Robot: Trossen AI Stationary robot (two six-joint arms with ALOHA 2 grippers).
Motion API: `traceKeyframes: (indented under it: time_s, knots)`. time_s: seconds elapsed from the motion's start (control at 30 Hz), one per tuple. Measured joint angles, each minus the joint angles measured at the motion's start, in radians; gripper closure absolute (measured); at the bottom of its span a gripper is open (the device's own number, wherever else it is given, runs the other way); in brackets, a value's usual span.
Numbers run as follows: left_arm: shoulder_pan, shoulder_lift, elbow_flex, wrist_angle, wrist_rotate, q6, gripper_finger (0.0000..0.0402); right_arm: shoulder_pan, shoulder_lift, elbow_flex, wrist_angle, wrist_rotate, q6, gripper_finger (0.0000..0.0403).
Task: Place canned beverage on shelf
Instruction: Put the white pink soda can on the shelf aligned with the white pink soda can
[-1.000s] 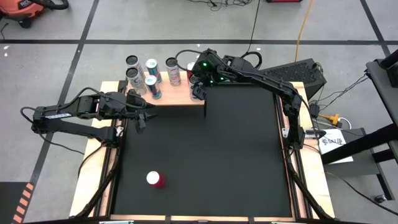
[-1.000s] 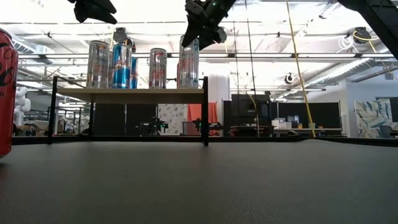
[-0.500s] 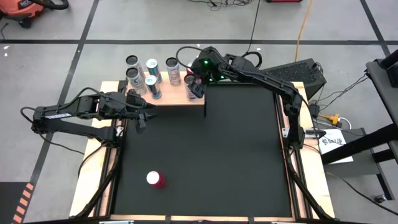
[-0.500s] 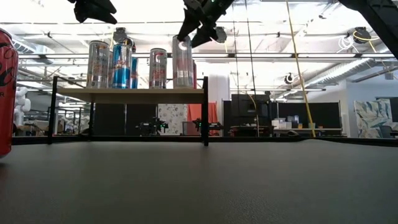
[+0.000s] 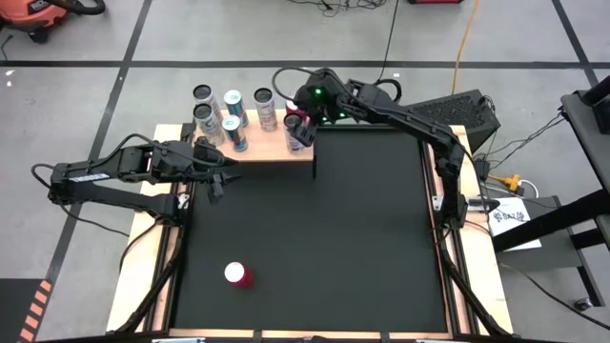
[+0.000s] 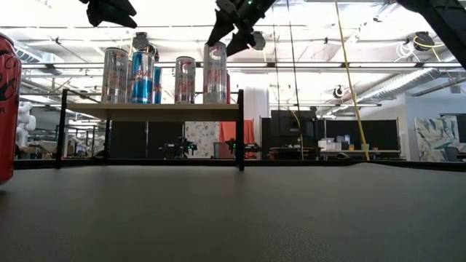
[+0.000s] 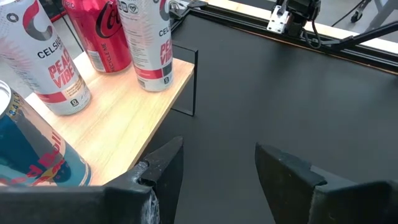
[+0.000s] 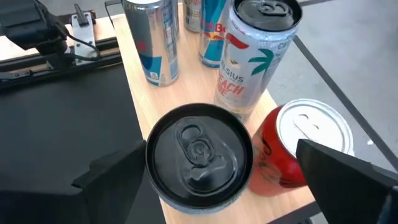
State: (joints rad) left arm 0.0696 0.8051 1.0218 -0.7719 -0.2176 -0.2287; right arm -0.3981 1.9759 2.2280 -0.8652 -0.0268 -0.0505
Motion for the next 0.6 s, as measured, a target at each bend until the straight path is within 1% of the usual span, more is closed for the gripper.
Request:
traceKeyframes:
  time_s: [0.27,0.4,0.53,0.6]
  knots:
    - [0.000,0.000,0.000,0.000,0.000,0.000,0.0201,0.000,-0.057,0.000,-0.073,0.002,-0.017,0.0007]
    - [0.000,0.000,0.000,0.000,0.000,0.000,0.0201,0.000,-0.070,0.000,-0.136,0.001,-0.020,0.0007]
    - [0.000,0.000,0.000,0.000,0.000,0.000,0.0201,0.000,-0.070,0.000,-0.227,0.001,-0.061,0.0007]
    - [0.000,0.000,0.000,0.000,0.000,0.000,0.0201,0.000,-0.070,-0.001,-0.238,0.001,-0.067,0.0007]
